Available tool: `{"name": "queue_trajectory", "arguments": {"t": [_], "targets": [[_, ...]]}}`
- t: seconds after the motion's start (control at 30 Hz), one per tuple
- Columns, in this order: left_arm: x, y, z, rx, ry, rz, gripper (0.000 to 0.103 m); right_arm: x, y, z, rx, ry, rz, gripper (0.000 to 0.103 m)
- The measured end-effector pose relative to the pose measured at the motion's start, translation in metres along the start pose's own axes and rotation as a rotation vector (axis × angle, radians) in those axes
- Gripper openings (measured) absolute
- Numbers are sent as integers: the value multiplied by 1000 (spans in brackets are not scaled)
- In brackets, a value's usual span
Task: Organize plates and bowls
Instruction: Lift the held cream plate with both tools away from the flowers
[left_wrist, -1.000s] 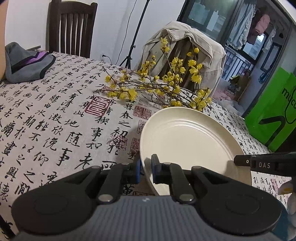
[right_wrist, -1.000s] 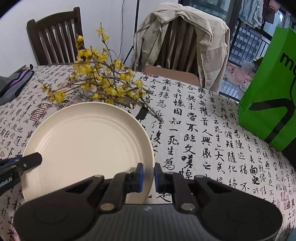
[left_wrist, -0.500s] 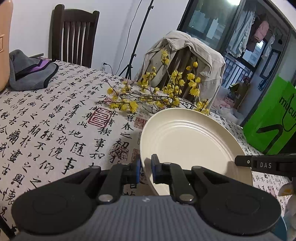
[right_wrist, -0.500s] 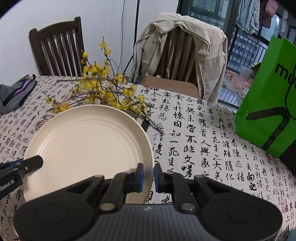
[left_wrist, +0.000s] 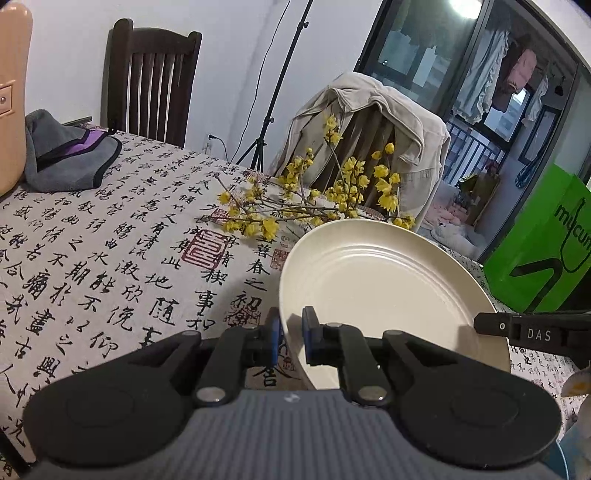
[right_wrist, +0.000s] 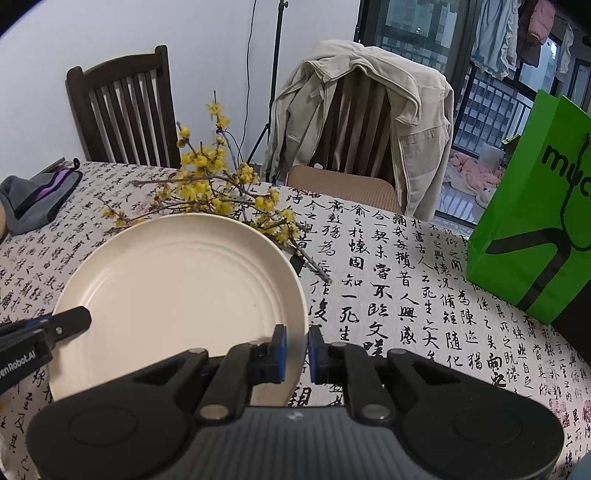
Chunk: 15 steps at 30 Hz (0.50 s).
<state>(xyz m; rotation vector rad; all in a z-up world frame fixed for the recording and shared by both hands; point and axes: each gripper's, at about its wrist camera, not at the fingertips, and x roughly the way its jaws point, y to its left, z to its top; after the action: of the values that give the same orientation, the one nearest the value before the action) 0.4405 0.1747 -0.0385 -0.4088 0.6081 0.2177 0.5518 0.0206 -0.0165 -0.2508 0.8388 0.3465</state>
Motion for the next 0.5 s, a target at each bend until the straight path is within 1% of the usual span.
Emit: {"name": "queue_trajectory", "arguments": {"t": [0.5], "targets": [[-12, -3, 5, 1, -25, -19, 12, -16, 0, 0, 0, -23, -12, 12]]}}
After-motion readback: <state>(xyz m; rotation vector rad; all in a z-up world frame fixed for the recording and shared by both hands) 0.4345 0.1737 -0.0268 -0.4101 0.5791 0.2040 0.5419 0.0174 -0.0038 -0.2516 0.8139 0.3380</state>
